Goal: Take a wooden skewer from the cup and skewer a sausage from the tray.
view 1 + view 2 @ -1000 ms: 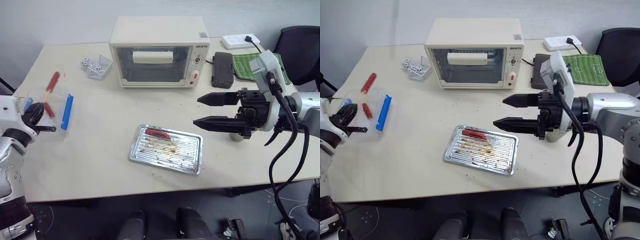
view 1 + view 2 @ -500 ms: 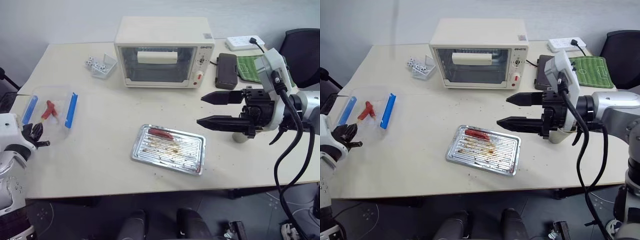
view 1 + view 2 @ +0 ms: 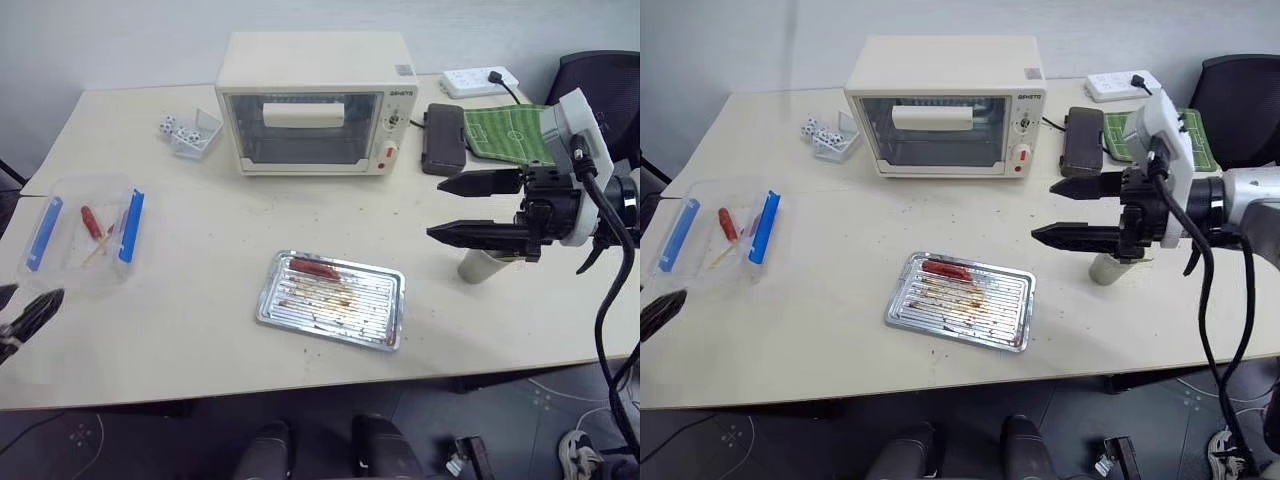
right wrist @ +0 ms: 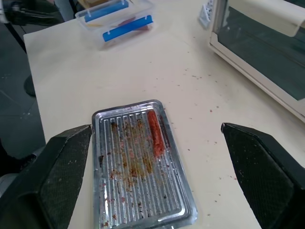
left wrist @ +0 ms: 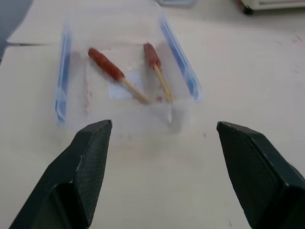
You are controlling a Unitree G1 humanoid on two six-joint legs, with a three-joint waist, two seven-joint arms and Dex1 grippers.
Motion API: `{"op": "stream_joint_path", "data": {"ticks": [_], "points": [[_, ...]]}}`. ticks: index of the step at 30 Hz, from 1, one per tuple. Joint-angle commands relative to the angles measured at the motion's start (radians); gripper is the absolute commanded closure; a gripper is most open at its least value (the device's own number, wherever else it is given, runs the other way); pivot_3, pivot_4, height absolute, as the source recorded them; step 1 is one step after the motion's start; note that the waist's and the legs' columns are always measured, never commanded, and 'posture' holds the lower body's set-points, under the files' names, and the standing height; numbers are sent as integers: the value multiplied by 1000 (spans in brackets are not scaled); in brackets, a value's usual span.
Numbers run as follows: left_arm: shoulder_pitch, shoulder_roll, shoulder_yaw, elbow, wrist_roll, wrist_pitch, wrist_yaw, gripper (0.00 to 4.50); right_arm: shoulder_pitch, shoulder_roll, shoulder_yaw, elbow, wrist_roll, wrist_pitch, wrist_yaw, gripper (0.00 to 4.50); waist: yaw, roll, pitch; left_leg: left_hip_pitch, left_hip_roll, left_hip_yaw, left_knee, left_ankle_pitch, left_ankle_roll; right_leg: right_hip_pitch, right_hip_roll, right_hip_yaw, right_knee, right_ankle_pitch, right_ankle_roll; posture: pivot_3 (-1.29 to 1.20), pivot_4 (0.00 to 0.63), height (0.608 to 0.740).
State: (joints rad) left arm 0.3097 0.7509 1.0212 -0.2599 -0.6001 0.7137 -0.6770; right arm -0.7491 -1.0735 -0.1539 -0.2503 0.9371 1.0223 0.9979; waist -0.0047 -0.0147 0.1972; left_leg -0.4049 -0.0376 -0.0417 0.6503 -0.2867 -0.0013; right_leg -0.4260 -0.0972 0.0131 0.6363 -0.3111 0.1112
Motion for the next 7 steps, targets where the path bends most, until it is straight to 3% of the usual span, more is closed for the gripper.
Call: {"op": "stream_joint_path", "data": {"ticks": [1, 7], "points": [[42, -16, 110, 46, -1, -52, 0, 764, -55, -11, 21, 50, -53, -44, 48, 0, 2, 0, 0, 0, 0, 0, 0, 0, 0, 0, 0, 2, 0, 0, 0, 0, 150, 740], [46, -35, 115, 13, -6, -93, 33, 764, -89, 23, 71, 94, -112, -78, 87, 0, 5, -1, 0, 1, 1, -3, 0, 0, 0, 1, 0, 1, 0, 1, -2, 0, 150, 740]]}}
